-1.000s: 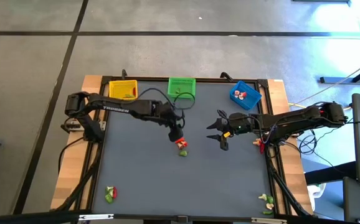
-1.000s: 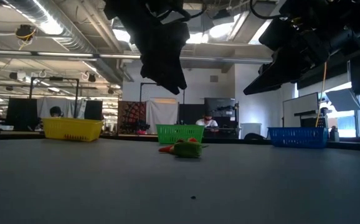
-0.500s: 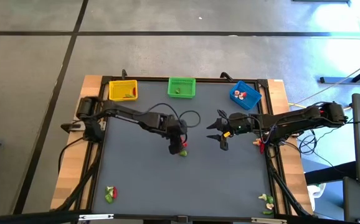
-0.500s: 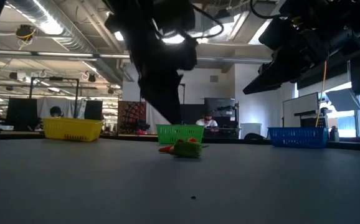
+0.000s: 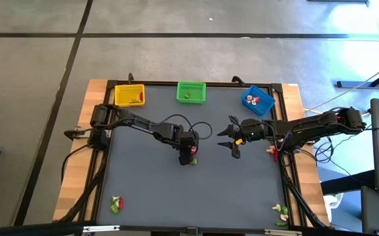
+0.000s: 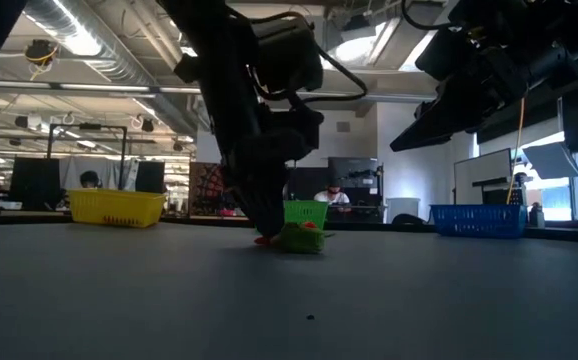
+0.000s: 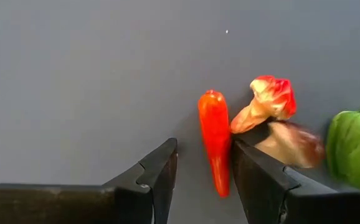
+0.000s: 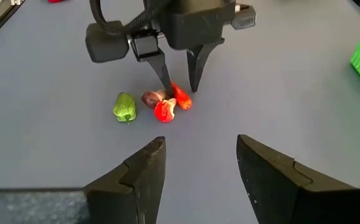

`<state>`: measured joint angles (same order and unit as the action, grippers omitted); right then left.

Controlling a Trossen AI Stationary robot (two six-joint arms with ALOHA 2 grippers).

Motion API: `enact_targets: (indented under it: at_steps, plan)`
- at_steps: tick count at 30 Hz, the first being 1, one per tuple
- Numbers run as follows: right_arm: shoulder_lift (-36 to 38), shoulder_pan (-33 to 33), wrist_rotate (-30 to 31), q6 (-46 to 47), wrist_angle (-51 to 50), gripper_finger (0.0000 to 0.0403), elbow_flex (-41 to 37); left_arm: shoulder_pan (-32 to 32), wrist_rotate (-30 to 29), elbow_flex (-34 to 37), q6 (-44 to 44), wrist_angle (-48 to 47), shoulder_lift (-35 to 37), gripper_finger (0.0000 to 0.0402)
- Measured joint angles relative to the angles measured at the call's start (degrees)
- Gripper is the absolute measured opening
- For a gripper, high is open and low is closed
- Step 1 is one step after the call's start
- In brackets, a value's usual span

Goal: Sort produce into baskets
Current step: Put the red chili pepper into the yellow basket

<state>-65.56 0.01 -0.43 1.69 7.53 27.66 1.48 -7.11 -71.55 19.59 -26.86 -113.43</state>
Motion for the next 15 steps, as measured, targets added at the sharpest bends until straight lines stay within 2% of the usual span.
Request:
enact_targets:
  at_steps: [7,15]
  plan:
    - [0.0,0.0,0.0,0.0,0.0,0.0197,0.0,-0.1,0.0,0.0,-0.1,0.7,-0.6,0.0131]
    - [0.0,0.0,0.0,0.0,0.0,0.0197,0.0,-0.1,0.0,0.0,-2.8,0.6,-0.6,0.0071]
